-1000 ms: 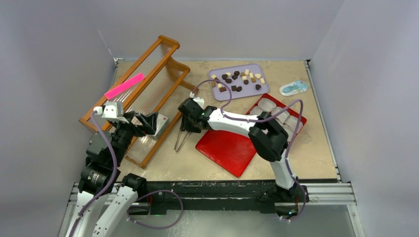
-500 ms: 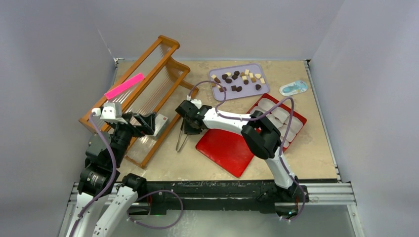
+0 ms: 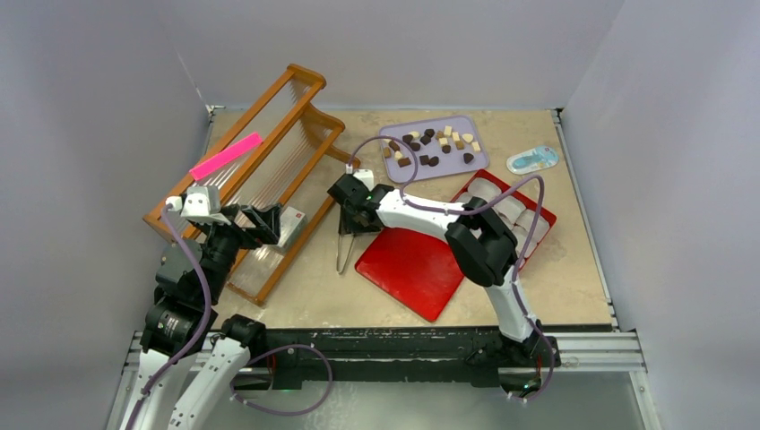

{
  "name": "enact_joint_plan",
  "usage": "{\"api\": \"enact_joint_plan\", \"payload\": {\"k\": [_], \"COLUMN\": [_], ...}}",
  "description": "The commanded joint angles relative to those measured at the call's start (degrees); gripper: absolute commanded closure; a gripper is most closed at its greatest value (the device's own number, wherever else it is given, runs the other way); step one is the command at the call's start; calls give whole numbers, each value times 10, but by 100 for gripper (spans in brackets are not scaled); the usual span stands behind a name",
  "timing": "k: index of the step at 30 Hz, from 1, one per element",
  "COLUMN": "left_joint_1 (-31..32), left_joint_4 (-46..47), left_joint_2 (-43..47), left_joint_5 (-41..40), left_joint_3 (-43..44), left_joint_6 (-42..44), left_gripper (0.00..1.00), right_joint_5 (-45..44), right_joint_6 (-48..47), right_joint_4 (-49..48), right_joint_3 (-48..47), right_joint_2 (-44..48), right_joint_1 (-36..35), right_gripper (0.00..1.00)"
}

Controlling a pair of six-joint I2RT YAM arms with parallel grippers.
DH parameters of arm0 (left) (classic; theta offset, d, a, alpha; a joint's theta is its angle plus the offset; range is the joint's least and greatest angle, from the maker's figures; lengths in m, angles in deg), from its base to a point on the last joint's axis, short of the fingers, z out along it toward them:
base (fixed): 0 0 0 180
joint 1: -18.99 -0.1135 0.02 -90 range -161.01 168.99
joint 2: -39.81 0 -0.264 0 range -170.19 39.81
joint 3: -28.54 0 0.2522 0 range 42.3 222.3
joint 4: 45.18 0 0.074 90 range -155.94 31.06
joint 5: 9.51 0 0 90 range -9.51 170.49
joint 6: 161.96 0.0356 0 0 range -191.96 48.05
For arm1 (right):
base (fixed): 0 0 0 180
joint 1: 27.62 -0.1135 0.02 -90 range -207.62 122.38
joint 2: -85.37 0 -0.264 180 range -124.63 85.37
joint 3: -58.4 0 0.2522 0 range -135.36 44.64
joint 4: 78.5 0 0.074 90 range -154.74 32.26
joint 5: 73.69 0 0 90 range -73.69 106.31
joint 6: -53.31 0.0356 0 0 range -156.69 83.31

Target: Pack the chocolate

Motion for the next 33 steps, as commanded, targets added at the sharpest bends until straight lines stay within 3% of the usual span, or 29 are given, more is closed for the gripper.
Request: {"api": "enact_joint_plan", "payload": {"k": [1,4,9,26,33], "left_joint_1": [1,1,1,1,1], "left_joint_4": [4,5,4,0,0], "left_joint_2": [1,3,3,16,16], "left_joint_5": [-14,-16,-18,-28,-27], "left_joint_3": [3,3,3,4,4], "left_joint_6": [7,7,6,3,3], "left_gripper": [4,4,4,4,4], "right_joint_5": [-49,-43,-48,-125,-156], "right_joint_6": [4,23,61,149,208], "right_joint_4": [23,25,36,125,221], "right_joint_3": [-34,-34,-36,-120,-179], "right_joint_2": [36,37,37,-28,-67], "right_joint_1": [-3,-7,-19,-69,-74], "right_gripper": [40,30,25,28,28]}}
